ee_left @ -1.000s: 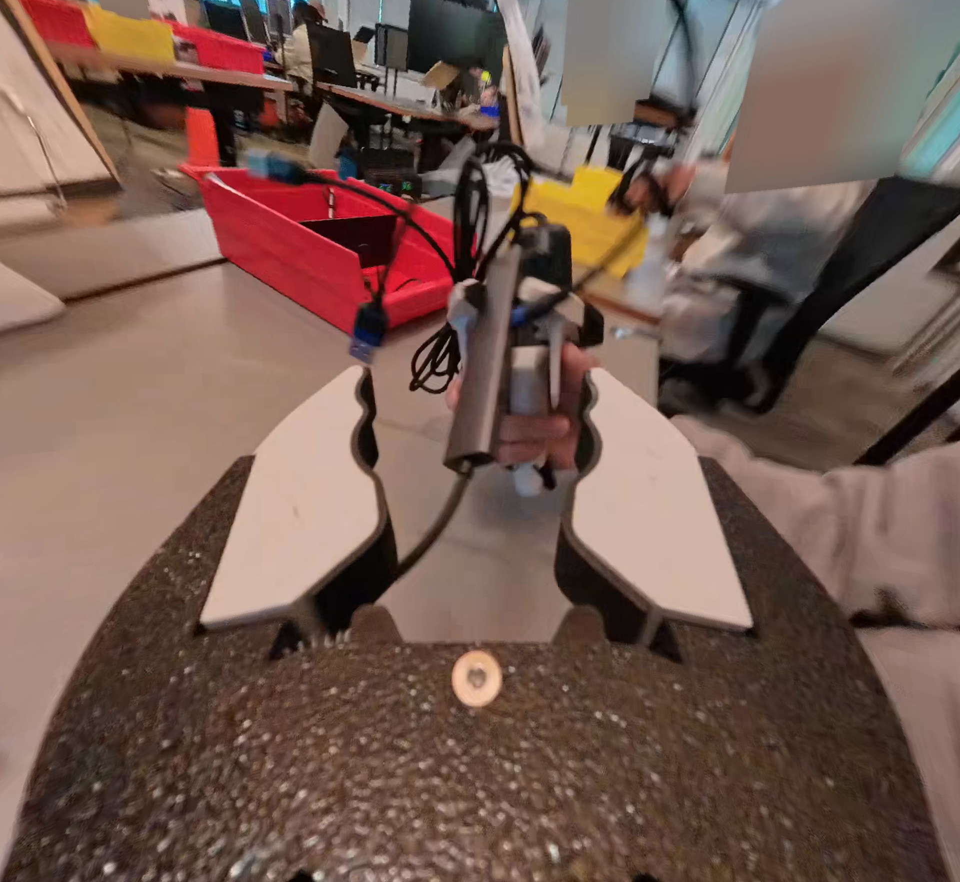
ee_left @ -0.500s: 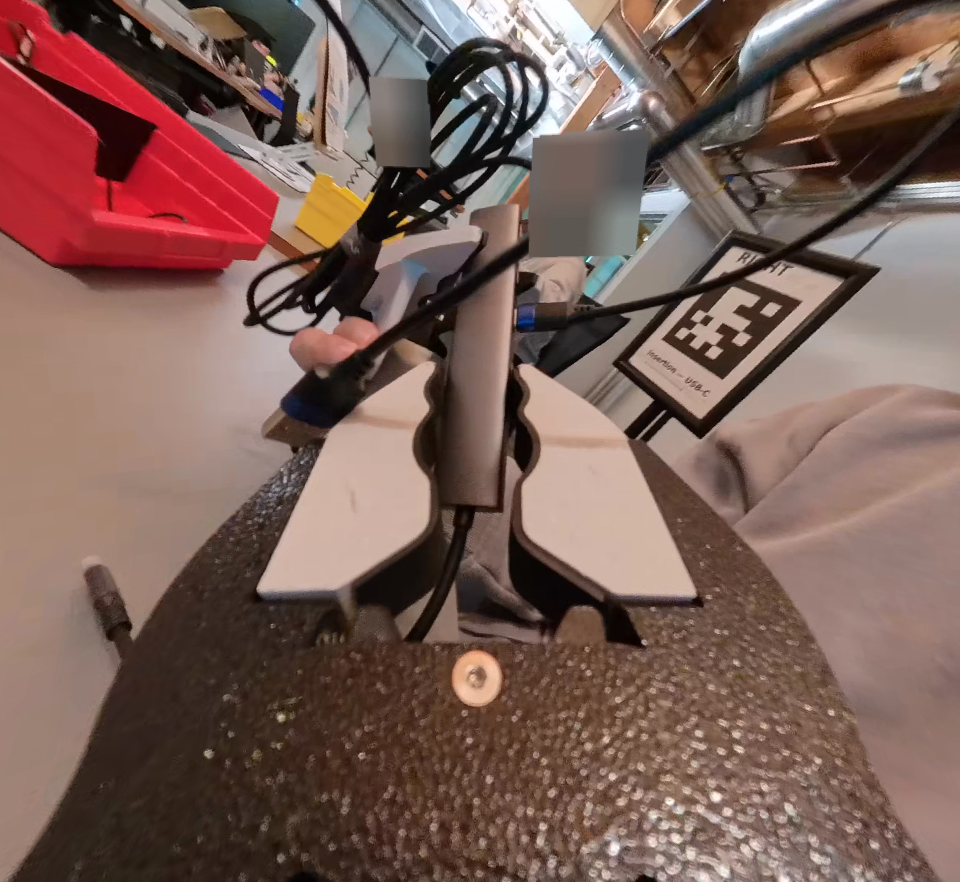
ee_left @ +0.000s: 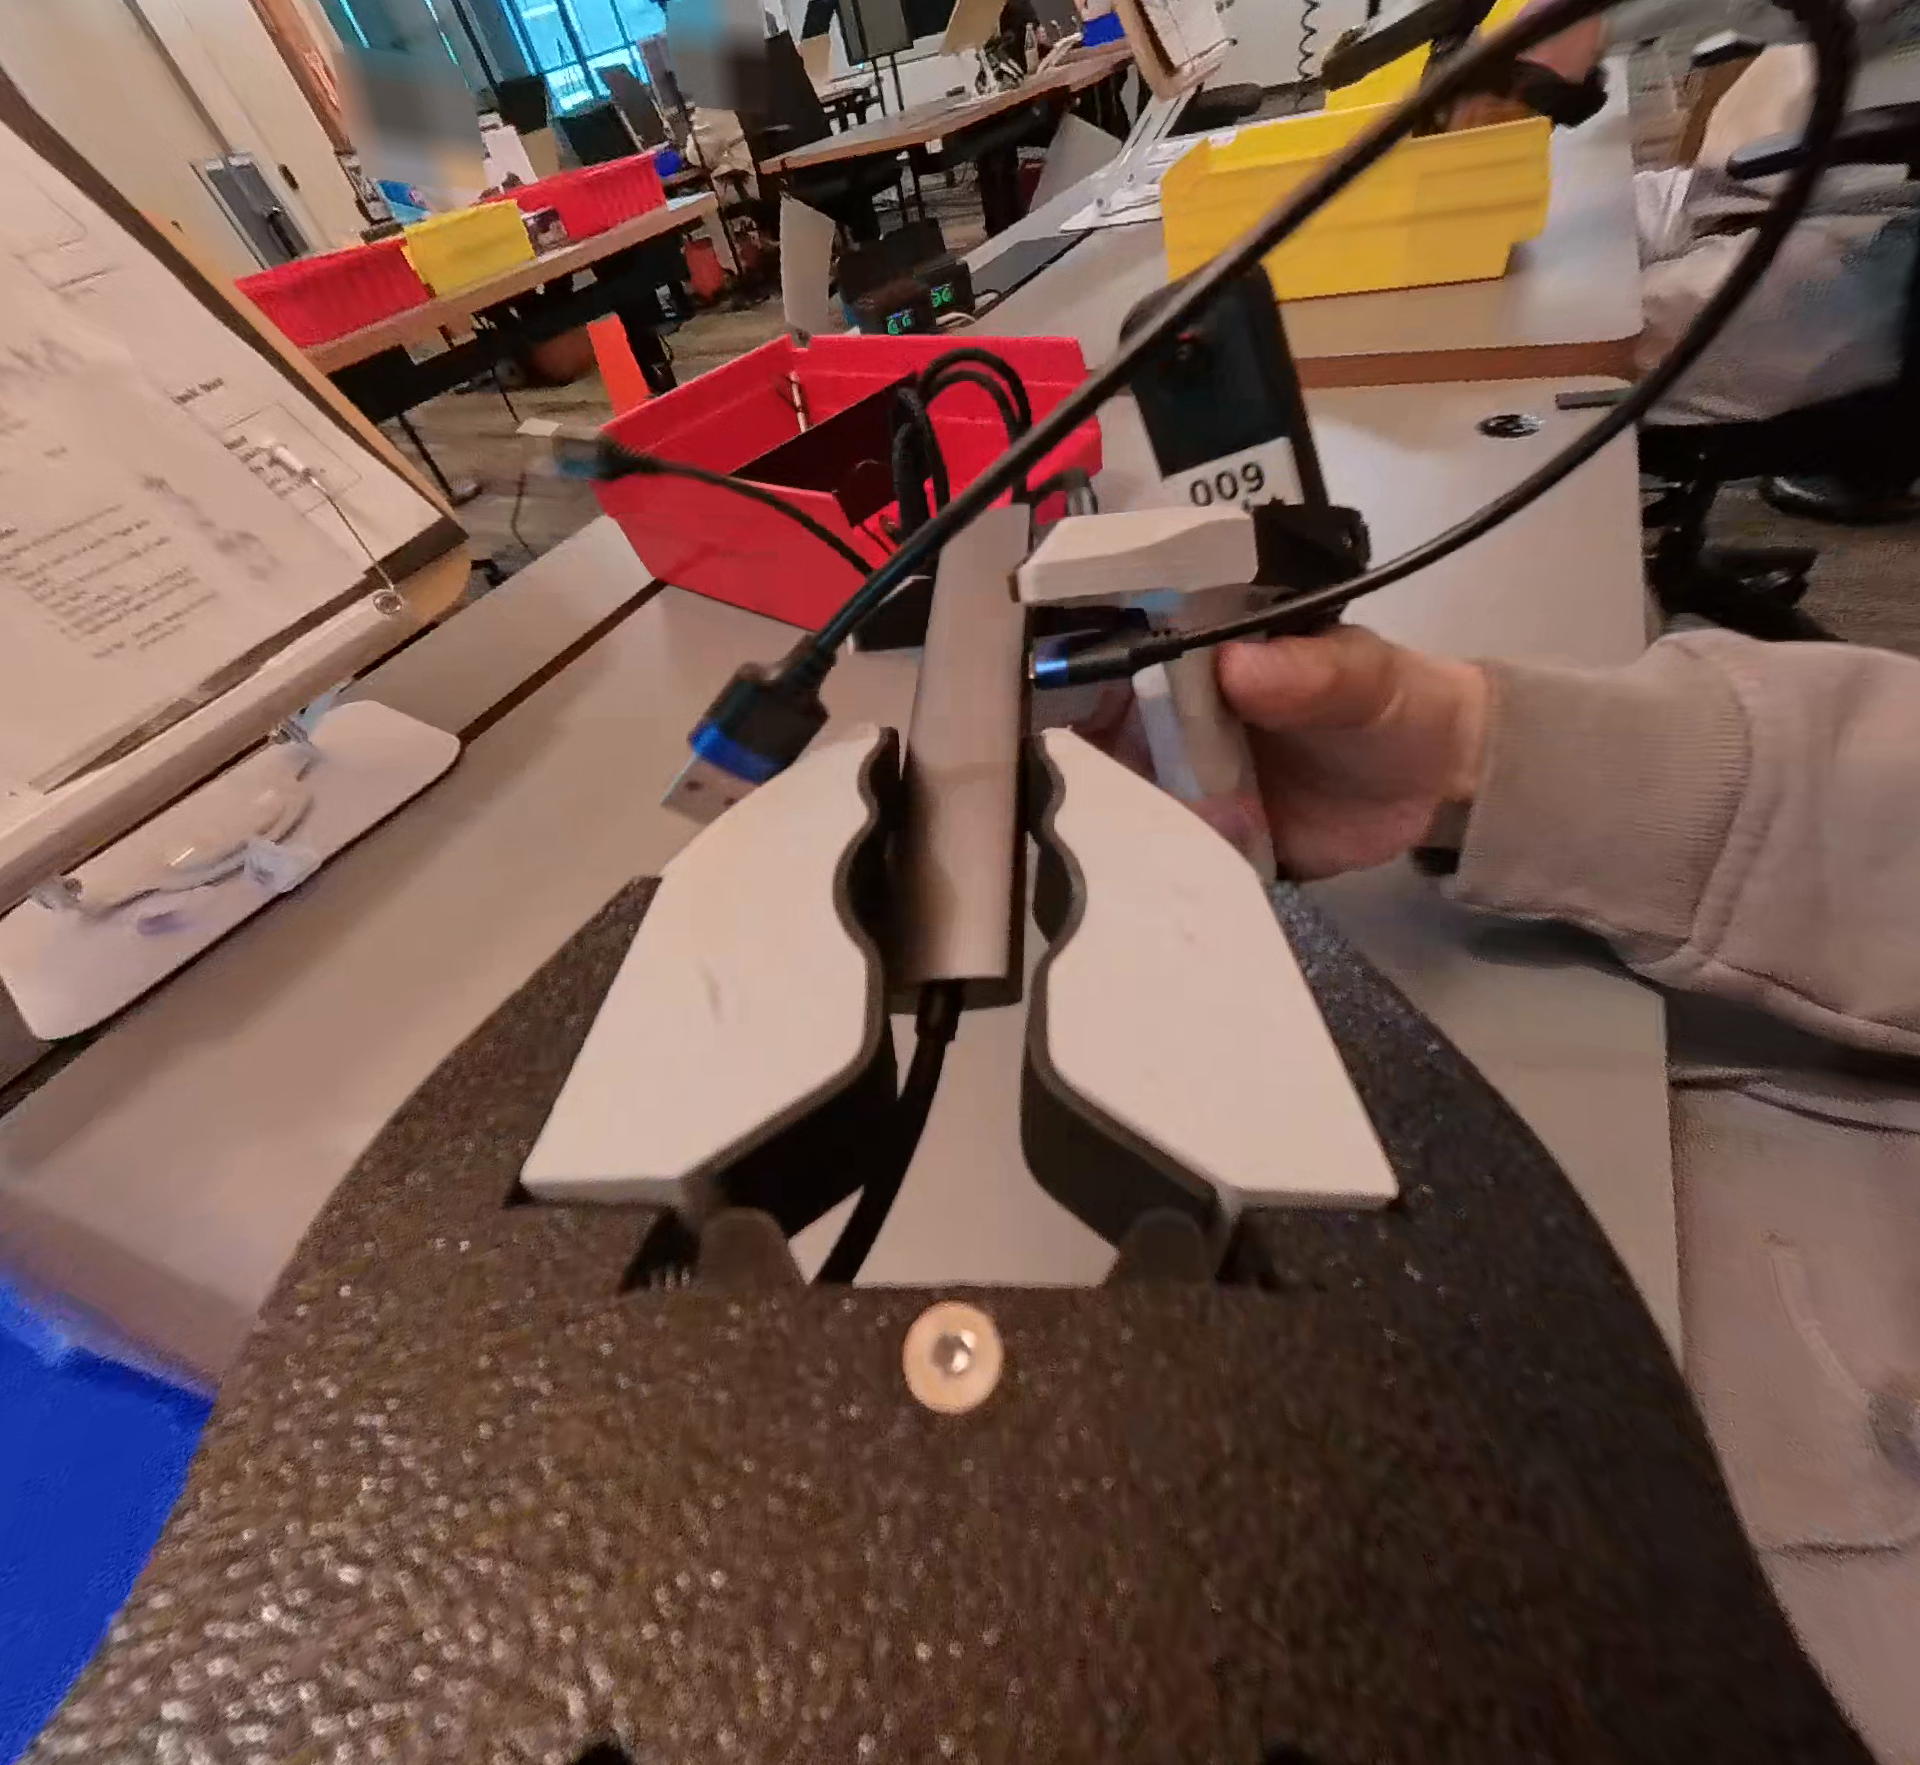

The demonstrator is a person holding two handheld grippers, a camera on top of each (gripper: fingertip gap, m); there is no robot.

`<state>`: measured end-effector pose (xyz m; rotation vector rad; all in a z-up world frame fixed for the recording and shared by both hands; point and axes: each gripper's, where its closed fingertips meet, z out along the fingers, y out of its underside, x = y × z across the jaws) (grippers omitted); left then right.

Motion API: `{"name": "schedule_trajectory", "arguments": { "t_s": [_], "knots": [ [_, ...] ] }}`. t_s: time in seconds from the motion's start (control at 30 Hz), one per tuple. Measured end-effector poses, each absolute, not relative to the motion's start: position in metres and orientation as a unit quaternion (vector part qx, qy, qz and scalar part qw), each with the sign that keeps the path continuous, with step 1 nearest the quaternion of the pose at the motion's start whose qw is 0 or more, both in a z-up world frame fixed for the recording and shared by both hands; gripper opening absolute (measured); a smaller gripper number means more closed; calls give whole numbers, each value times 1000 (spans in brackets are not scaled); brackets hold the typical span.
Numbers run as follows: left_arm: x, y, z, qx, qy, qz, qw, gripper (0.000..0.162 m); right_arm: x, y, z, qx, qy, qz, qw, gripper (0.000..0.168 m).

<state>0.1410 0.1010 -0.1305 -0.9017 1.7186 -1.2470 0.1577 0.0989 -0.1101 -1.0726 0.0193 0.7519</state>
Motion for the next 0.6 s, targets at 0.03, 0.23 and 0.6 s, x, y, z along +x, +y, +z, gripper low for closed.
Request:
{"name": "schedule_trajectory", "arguments": {
  "t_s": [0.03, 0.23, 0.6],
  "knots": [
    [140, 101, -128, -356, 680, -502, 399, 23, 156, 97, -110, -491, 4, 365, 791, 39],
    [131, 95, -113, -339, 639, -593, 354, 9, 152, 87, -107, -457, -16, 381, 804, 39],
    [127, 113, -100, -375, 596, -611, 363, 59, 150, 90, -108, -468, -37, 326, 821, 12]
  ]
}}
